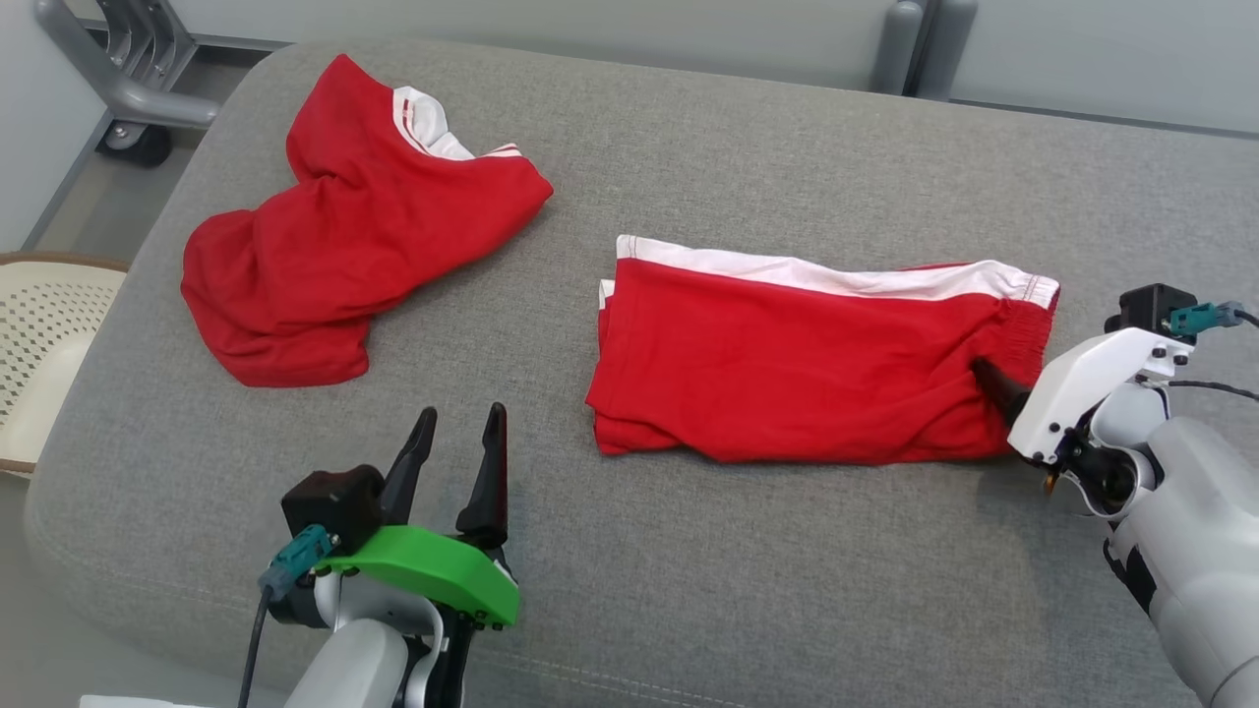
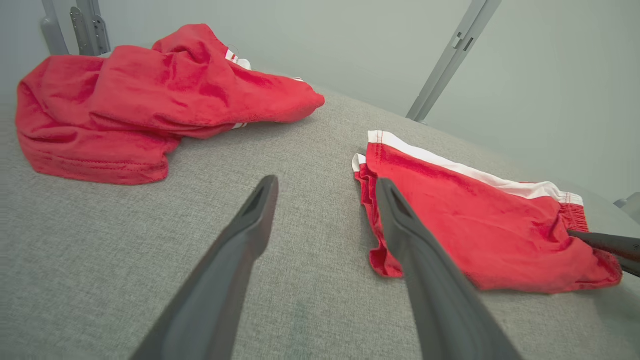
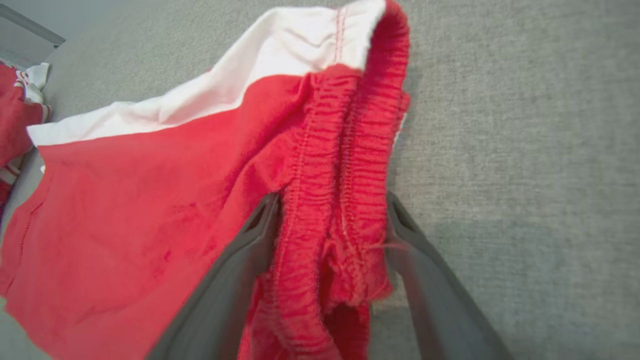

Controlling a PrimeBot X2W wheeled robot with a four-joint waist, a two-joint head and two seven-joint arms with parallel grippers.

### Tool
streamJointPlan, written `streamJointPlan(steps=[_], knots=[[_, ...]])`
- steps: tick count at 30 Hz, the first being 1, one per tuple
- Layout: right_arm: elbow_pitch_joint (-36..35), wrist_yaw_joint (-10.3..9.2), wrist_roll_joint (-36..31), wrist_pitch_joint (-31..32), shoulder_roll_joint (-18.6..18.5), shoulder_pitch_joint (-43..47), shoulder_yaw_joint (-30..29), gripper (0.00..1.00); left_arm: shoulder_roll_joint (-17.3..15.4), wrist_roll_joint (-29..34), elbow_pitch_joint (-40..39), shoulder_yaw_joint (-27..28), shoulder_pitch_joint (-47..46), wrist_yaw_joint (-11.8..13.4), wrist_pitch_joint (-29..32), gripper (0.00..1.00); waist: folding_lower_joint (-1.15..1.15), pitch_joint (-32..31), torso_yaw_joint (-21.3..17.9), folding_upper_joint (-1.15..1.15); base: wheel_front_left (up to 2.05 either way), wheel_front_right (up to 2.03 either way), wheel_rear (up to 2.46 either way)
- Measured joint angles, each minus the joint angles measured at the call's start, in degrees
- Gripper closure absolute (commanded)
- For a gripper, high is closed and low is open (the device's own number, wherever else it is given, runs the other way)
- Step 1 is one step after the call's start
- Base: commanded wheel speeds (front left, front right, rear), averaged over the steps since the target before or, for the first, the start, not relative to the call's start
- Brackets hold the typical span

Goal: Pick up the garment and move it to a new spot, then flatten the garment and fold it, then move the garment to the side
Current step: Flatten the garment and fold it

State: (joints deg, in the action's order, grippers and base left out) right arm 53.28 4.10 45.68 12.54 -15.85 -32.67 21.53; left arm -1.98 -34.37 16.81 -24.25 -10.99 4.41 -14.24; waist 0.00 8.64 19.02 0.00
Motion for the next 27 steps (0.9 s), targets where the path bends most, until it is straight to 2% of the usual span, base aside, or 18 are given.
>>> streamJointPlan(steps=[2, 3, 6, 15, 27], knots=[[0.1, 0.44, 0.3, 0.6, 0.5, -0.2, 0.1, 0.00, 0.0, 0.0, -0.5, 0.3, 0.4, 0.3, 0.0, 0.00, 0.00, 0.2, 0.2, 0.00, 0.00, 0.00, 0.00], [0.1, 0.60, 0.2, 0.8, 0.7, -0.4, 0.4, 0.53, 0.0, 0.0, -0.6, 0.3, 0.6, 0.4, 0.0, 0.00, 0.00, 0.2, 0.2, 0.00, 0.00, 0.00, 0.00], [0.1, 1.14, 0.3, 1.7, 0.8, -1.0, 0.9, 1.00, 0.0, 0.1, -1.2, 0.4, 1.0, 0.6, 0.0, 0.00, 0.00, 0.4, 0.3, 0.00, 0.00, 0.00, 0.00], [0.2, 2.11, 0.9, 3.3, 0.4, -2.0, 1.2, 1.00, -0.4, 0.9, -3.0, 2.3, 2.2, 1.1, 0.0, 0.00, 0.00, 0.3, -1.1, 0.00, 0.00, 0.00, 0.00], [0.3, 2.44, 1.3, 4.2, -6.7, -2.7, 0.4, 1.00, -0.8, 1.6, -5.6, 3.0, 3.2, 1.2, 0.0, 0.00, 0.00, 0.3, -5.5, 0.00, 0.00, 0.00, 0.00]])
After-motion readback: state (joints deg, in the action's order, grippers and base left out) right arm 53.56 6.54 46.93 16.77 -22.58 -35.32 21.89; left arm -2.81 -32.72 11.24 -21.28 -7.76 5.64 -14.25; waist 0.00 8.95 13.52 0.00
